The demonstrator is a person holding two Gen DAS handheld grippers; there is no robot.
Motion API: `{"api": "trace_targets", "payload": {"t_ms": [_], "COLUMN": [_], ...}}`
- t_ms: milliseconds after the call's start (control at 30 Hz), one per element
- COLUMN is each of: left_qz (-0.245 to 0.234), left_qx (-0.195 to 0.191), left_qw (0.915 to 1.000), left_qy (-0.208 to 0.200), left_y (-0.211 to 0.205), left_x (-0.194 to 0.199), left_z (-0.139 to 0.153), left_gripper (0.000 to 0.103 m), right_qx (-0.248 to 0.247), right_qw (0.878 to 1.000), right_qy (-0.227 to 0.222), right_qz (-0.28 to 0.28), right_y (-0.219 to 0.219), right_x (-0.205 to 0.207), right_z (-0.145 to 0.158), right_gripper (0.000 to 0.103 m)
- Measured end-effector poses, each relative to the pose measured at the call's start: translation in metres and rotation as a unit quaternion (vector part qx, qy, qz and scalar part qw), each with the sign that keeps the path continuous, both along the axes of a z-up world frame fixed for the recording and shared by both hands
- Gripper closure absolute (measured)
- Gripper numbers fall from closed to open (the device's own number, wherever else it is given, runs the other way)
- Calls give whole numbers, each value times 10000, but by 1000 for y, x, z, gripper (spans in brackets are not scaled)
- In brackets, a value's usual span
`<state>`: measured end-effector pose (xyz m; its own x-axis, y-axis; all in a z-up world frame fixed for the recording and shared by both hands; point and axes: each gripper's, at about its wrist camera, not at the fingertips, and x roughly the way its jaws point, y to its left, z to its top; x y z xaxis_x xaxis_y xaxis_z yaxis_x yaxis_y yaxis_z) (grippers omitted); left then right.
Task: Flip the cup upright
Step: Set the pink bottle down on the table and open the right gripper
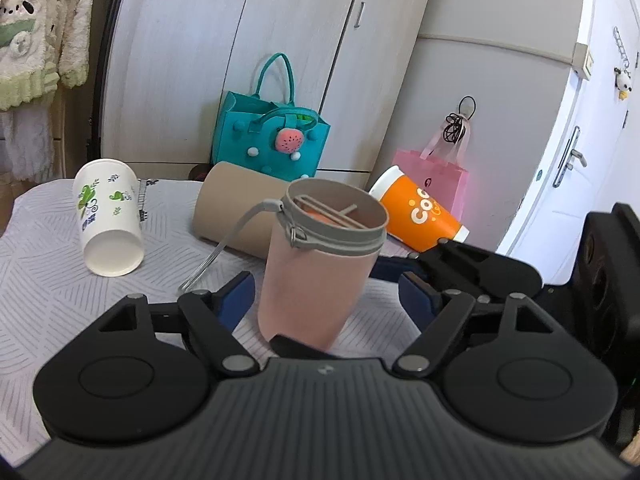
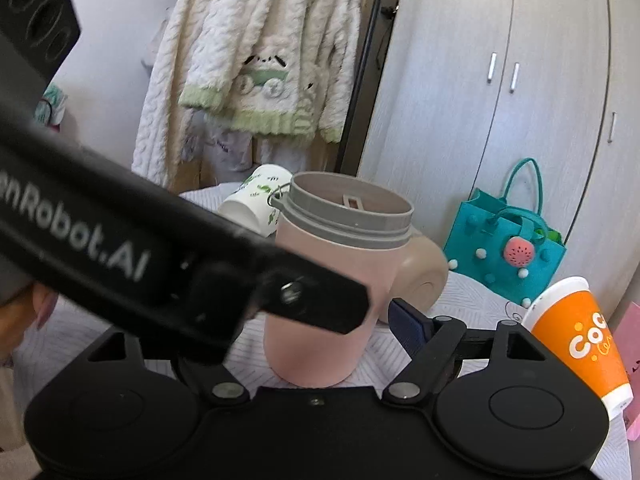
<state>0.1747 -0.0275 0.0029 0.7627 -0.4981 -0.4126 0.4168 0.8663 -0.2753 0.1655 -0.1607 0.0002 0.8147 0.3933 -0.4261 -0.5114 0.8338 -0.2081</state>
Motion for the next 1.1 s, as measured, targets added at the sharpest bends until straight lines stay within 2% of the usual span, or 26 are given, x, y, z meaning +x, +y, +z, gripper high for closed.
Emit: {"api": "trace_targets", "payload": {"t_ms": [333, 433, 700, 1100], "left_qz": [243, 377, 803, 1028], "left_qx": [74, 128, 439, 546], "left_qw": [9997, 9992, 9955, 9929], "left_qy": [-24, -65, -228, -241], "left_y": [8, 13, 19, 26], "left_x": [-25, -40, -86, -139], "left_z": [12, 19, 34, 48], "left_gripper": [16, 14, 9, 7], "right_qx": [315, 421, 677, 862], "right_qw": [9993, 9986, 9950, 9890], "right_qy": [78, 117, 169, 230], "right_qz": [-206, -309, -717, -1178], "right_y": [-15, -22, -35, -49], "right_x": [-23, -36, -80, -128], "right_z": [7, 12, 28, 47], "right_gripper": [18, 17, 7, 5]}}
